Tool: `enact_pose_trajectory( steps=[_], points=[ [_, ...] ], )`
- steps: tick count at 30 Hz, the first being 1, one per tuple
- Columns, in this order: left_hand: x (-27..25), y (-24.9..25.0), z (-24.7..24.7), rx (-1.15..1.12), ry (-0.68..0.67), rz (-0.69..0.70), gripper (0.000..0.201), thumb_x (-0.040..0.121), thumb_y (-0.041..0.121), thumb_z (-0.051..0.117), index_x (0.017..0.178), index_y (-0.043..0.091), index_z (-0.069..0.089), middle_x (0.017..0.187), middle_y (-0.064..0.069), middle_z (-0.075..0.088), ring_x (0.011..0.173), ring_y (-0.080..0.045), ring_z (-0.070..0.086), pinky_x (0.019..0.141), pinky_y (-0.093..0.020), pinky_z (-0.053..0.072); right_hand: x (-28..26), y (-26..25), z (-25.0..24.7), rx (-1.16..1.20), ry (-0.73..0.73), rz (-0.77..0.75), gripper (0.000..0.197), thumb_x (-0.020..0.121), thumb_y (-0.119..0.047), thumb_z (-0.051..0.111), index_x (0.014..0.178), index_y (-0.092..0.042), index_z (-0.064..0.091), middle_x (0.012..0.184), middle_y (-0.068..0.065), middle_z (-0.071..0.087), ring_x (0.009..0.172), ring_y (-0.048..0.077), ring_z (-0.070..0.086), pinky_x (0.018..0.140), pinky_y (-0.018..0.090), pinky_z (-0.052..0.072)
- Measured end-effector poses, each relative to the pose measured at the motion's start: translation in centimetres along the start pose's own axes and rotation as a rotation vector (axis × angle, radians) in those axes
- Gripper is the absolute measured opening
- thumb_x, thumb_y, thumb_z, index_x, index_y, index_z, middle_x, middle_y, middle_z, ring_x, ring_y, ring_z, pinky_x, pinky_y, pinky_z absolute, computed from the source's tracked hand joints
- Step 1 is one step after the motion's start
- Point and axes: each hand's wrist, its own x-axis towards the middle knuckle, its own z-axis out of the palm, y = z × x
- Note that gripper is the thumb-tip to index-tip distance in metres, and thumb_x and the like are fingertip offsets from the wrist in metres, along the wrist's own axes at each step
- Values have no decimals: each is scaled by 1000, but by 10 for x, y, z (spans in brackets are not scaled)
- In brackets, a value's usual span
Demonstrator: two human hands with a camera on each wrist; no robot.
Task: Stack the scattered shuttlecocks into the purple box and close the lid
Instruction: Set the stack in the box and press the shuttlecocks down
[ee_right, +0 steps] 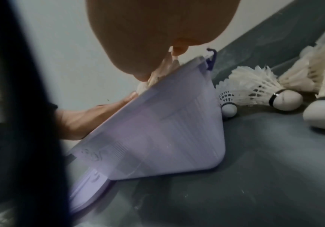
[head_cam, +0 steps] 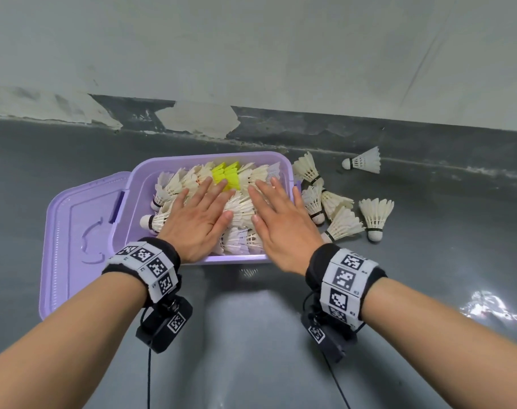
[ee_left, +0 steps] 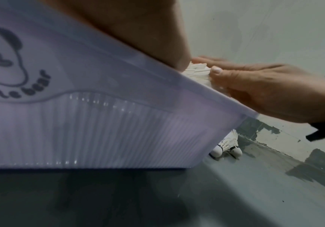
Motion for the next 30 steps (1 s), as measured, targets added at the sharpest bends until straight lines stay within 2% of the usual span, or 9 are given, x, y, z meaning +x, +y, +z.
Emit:
enact_pose_trajectory(
  steps=[3, 7, 11, 15, 18, 20, 24, 27, 30],
  points=[
    [4, 1, 0, 6, -8, 3, 68, 90, 57, -7, 152, 32, 3, 159, 13, -6, 144, -7, -16, 118, -46, -3, 1, 1, 3, -57, -30, 23, 55, 102, -35, 17, 152, -19, 0, 160, -1, 3, 147, 19, -8, 114, 37, -15],
    [1, 2, -4, -28, 57, -11, 65, 91, 57, -5, 151, 34, 2, 160, 9, 4, 146, -9, -4, 118, -46, 3, 3, 3, 0, -60, -55, 41, 55, 102, -41, 14, 151, -28, -6, 160, -9, -4, 147, 19, -12, 114, 50, -17],
    [-7, 7, -17, -134, 247, -64, 62, 95, 55, 12, 151, 33, -3, 155, -4, 27, 141, -21, 27, 115, -53, 12, -2, -3, -10, 121, 55, 91, 54, 100, -47, 18, 146, -46, -11, 156, -21, -17, 143, 21, -25, 104, 61, -21],
    [-11, 24, -32, -87, 379, -74, 61, 95, 55, 18, 151, 35, 7, 155, -6, 26, 139, -25, 31, 112, -59, 12, -8, -14, -25, 327, 179, 92, 56, 100, -46, 25, 144, -50, -8, 154, -25, -17, 145, 18, -20, 104, 63, -17],
    [-7, 43, -40, -87, 435, -27, 60, 96, 52, 21, 149, 23, 26, 151, -8, 34, 135, -24, 37, 111, -55, 20, -12, -3, -29, 386, 322, 98, 55, 101, -43, 26, 149, -40, 0, 158, -19, -7, 146, 6, -5, 110, 61, -8],
    [0, 60, -44, -151, 463, 12, 57, 97, 48, 26, 140, 13, 40, 140, -11, 46, 126, -27, 43, 107, -49, 29, -14, 14, -29, 456, 449, 189, 52, 101, -38, 27, 150, -28, 14, 159, -10, 9, 144, 3, 9, 117, 51, 3],
    [21, 108, -43, -155, 475, 215, 44, 95, 39, 38, 121, 8, 55, 119, -11, 57, 110, -29, 51, 95, -44, 38, -21, 64, -20, 561, 604, 537, 45, 98, -27, 38, 139, -8, 39, 146, 11, 38, 135, 22, 35, 114, 34, 25],
    [35, 144, -38, -231, 493, 333, 35, 91, 31, 46, 114, 8, 59, 114, -10, 58, 105, -27, 53, 90, -42, 41, -33, 100, -8, 422, 511, 636, 45, 91, -20, 49, 132, -1, 45, 135, 18, 45, 126, 29, 42, 106, 30, 28],
    [48, 167, -28, -329, 460, 412, 30, 88, 22, 50, 112, 6, 59, 113, -10, 56, 103, -25, 53, 89, -40, 43, -45, 116, 3, 366, 291, 644, 48, 88, -22, 54, 132, -8, 44, 131, 15, 48, 120, 30, 46, 103, 35, 35]
  ],
)
